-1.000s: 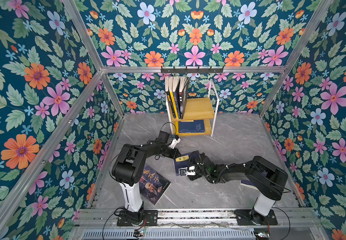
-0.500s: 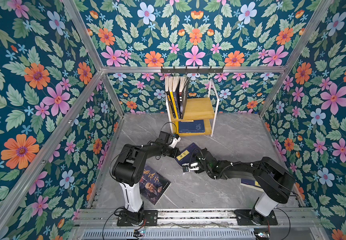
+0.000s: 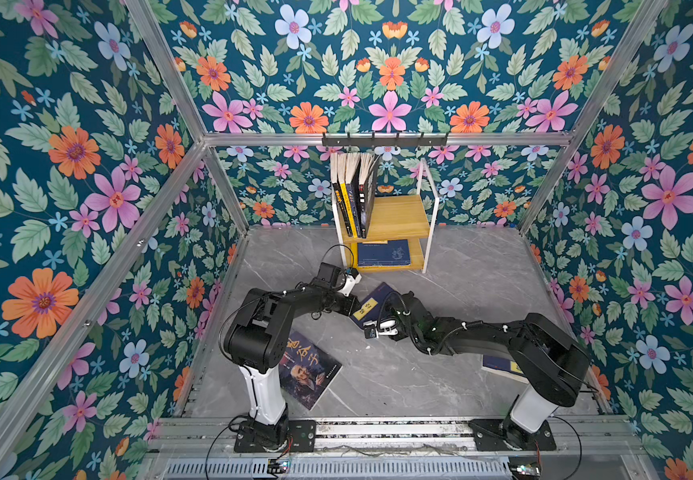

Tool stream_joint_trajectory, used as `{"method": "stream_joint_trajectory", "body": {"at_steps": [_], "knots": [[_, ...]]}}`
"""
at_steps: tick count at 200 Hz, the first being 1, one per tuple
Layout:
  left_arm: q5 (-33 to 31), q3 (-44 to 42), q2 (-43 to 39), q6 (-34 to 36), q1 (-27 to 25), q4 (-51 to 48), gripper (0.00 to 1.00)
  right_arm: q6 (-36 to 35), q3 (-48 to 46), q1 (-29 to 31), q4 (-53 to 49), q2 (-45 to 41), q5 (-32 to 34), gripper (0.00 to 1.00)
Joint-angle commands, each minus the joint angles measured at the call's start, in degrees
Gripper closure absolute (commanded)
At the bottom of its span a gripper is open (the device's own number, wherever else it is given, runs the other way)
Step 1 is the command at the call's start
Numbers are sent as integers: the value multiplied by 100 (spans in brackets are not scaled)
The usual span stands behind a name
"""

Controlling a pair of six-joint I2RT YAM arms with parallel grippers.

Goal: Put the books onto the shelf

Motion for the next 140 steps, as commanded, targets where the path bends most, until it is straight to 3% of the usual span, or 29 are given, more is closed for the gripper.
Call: {"method": "stream_joint_trajectory", "body": {"at_steps": [1,54,83,125,140], "knots": [[477,-125,118,12,-149,-1605,80,212,99,20,1132,173,-143,47],[469,-153,98,-5,-164,-1596,80,278,179,6,1009,365,-256,54],[371,-93,-43,4,-150,-1639,78,328,146,20,617,189,-307,69],[116,213,-819,-54,8,-1877,56,647,81,89,-358,-540,-358,100],[171,190,-1188,-159,235,-1858,46,698,57,197,-707,-706,-185,100]]}}
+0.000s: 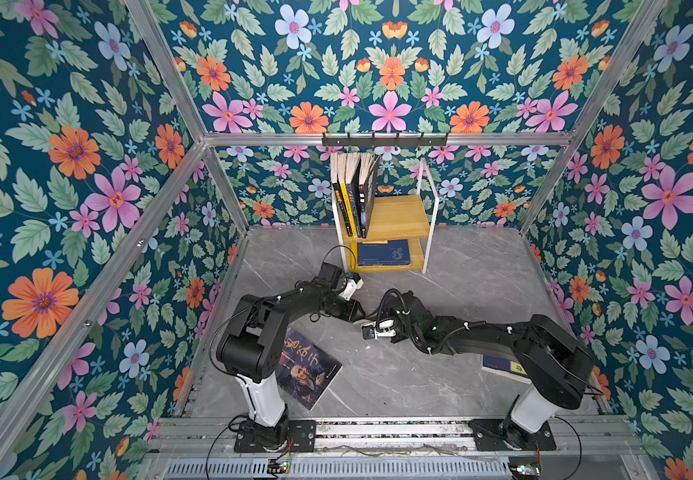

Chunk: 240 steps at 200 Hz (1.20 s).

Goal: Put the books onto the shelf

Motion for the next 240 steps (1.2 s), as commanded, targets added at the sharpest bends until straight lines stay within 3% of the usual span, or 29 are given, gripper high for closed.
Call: {"method": "stream_joint_trajectory", "body": {"at_steps": [1,40,77,102,120,147,162,214,240], "knots": [[-49,9,-415,-118,247,-585,45,269,-9,118,-167,-261,299,100],[634,-698,-1564,-1074,1188,383,25,961,-76,517,-307,-534,1146,100],[1409,-1699,-2576,-2070,1557,1742,1,1774,501,975,-128,30,3031,100],[2092,-2189,-2695,-3121,1558,2761,0,2218,946,1183,-128,604,3731,100],[2231,-2394,-2661,-3783,1528,3319,0,2383,1100,1289,-156,769,3713,100],[2196,-2433,-2459,-4066,1403,3572,0,2392,1268,1404,-72,942,3588,100],[2216,-2426,-2289,-4284,1365,3758,6,2309,1324,1470,15,1038,3602,100],[1950,-2077,-1656,-4536,1287,3527,43,1791,1247,1707,659,1222,3479,100],[1898,-1973,-1557,-4482,1286,3374,75,1665,1221,1799,750,1252,3374,100]]}}
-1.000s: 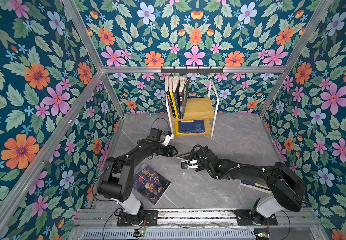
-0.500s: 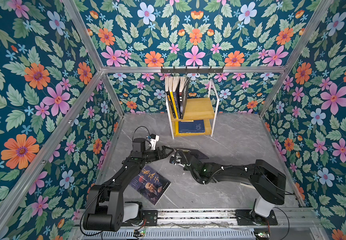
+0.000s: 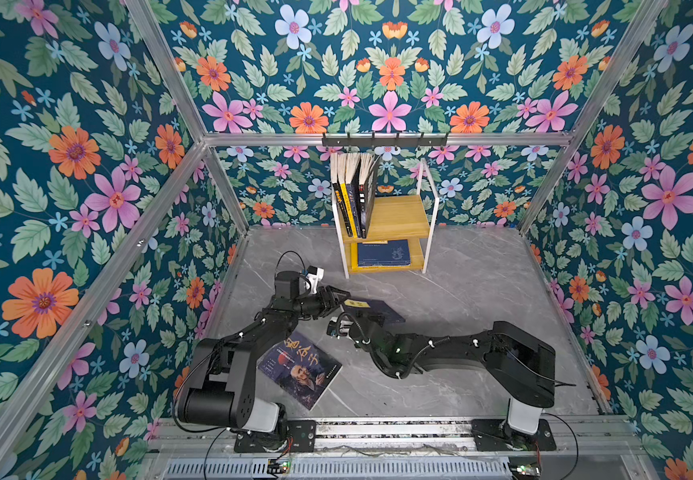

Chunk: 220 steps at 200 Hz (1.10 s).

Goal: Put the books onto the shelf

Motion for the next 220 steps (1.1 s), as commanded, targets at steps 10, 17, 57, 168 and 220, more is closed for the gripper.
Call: {"method": "stream_joint_trajectory", "body": {"at_steps": [10,17,57,168,220], "knots": [[-90,45,35,33,-6,-40,88,-375,-59,111,531,50,-100,100],[-123,33,17,67,-6,-40,98,-451,-100,138,591,50,-111,100],[71,76,-92,325,11,-207,100,-615,-448,153,1022,-180,-106,55],[618,156,-1,268,22,-238,100,-637,-1498,-386,1584,-705,-617,49],[-9,376,-48,948,117,-938,42,-939,-1479,-518,1194,-964,-576,100]]}}
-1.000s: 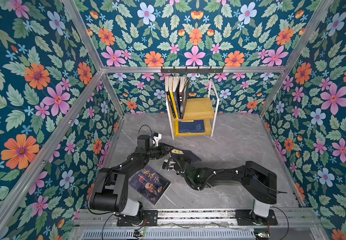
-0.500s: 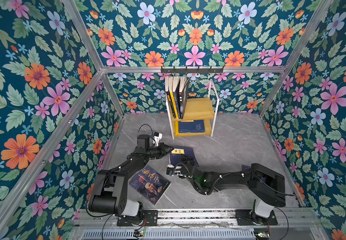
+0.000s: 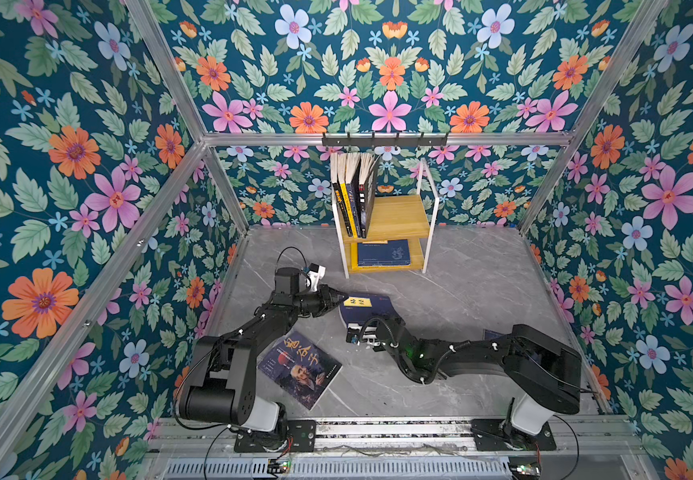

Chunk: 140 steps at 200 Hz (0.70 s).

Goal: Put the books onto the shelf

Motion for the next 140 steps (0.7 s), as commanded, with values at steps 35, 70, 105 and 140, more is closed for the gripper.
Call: {"method": "stream_joint_trajectory", "body": {"at_steps": [35,70,105,140], "knots": [[-843,-90,-444,1060,463,-368,22,-833,113,-354,-26,-417,332,100],[-1414,-120,-868,1896,927,-838,14,-1009,447,-890,-293,-490,269,100],[-1682,-52,-1000,2226,1282,-997,0,-1488,956,-1357,-412,-65,200,100],[-1659,179,-1147,2532,1457,-1297,0,-1612,1605,-1691,-711,407,26,100]]}}
